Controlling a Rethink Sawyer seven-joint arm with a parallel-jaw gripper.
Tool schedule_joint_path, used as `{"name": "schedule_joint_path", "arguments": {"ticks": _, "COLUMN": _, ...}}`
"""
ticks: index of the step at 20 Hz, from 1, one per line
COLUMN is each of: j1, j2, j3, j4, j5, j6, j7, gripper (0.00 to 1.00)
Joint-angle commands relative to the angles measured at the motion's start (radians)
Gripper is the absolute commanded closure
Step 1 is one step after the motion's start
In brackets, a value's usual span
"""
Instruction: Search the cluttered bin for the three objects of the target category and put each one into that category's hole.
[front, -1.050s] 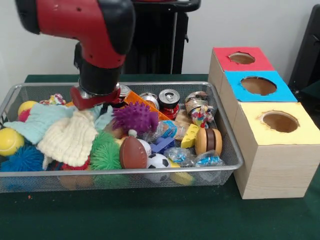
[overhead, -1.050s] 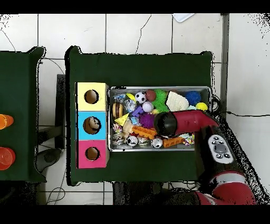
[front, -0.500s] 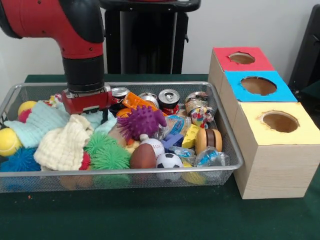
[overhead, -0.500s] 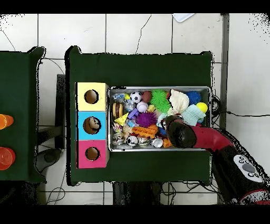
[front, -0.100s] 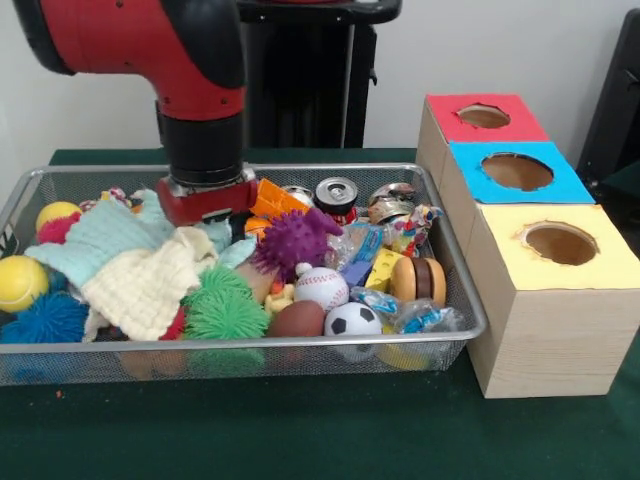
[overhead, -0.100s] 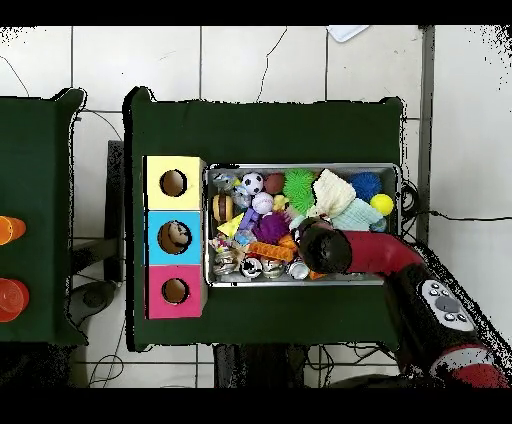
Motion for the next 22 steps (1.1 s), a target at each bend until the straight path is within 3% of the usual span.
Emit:
{"name": "schedule_joint_path", "arguments": {"ticks": 1, "j1": 0.228, "j2": 0.046, "j3": -0.062, "j4": -0.144, "j5": 0.012, "j6": 0.419, "j7": 0.069, "gripper": 0.0}}
{"name": "schedule_joint_path", "arguments": {"ticks": 4, "j1": 0.26, "j2": 0.03, "j3": -0.081, "j4": -0.164, "j5": 0.009, "j6": 0.512, "j7": 0.054, "gripper": 0.0}}
{"name": "schedule_joint_path", "arguments": {"ticks": 12, "j1": 0.275, "j2": 0.019, "j3": -0.066, "j4": -0.196, "j5": 0.024, "j6": 0.567, "j7": 0.067, "gripper": 0.0}}
{"name": "schedule_joint_path", "arguments": {"ticks": 16, "j1": 0.204, "j2": 0.005, "j3": 0.013, "j4": -0.139, "j5": 0.094, "j6": 0.378, "j7": 0.109, "gripper": 0.0}}
{"name": "schedule_joint_path", "arguments": {"ticks": 17, "j1": 0.171, "j2": 0.009, "j3": 0.052, "j4": -0.116, "j5": 0.116, "j6": 0.291, "j7": 0.111, "gripper": 0.0}}
{"name": "schedule_joint_path", "arguments": {"ticks": 22, "j1": 0.11, "j2": 0.007, "j3": 0.089, "j4": -0.064, "j5": 0.068, "j6": 0.06, "j7": 0.096, "gripper": 0.0}}
